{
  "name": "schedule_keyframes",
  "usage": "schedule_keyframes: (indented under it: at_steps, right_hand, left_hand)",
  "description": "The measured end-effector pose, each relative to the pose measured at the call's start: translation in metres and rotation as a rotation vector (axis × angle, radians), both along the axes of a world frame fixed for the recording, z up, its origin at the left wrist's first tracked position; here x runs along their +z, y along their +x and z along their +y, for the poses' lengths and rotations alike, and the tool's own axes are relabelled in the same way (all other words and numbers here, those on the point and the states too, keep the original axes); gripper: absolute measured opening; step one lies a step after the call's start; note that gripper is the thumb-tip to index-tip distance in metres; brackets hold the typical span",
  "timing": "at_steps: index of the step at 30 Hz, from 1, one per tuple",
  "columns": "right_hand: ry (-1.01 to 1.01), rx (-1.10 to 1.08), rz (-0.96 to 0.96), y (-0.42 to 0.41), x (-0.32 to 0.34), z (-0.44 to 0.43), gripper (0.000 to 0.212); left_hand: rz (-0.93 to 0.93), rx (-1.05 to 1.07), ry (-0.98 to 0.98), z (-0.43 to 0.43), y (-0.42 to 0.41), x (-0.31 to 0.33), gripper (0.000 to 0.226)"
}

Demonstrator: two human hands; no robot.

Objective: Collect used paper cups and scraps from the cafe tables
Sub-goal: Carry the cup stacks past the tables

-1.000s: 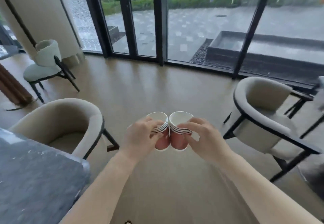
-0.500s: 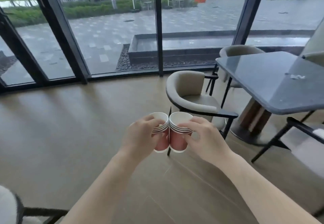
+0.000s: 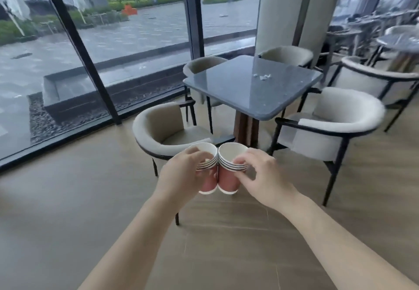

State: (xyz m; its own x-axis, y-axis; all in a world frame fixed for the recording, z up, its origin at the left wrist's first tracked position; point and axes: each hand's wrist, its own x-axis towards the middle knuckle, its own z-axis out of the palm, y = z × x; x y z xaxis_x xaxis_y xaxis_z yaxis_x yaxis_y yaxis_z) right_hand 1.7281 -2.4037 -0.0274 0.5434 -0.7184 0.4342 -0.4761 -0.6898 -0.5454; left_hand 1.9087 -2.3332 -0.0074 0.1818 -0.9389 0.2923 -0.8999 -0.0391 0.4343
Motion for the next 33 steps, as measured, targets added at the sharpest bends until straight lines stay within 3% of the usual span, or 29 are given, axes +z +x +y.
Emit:
schedule_keyframes:
  at_steps: [15, 23, 33]
  right_hand:
    - [0.103, -0.527, -0.027, -0.115, -0.026, -0.006, 0.018]
    - [0.155, -0.573, -0.034, -0.151, -0.056, -0.089, 0.016]
    - [0.143, -0.531, -0.013, -0.225, -0.062, -0.242, 0.017]
  left_hand:
    - [-0.040, -0.538, 0.070, -0.111, -0.106, -0.026, 0.024]
    - [-0.062, -0.590, 0.087, -0.205, -0.145, -0.056, 0.020]
    - [-0.104, -0.505, 0.041, -0.350, -0.217, -0.059, 0.020]
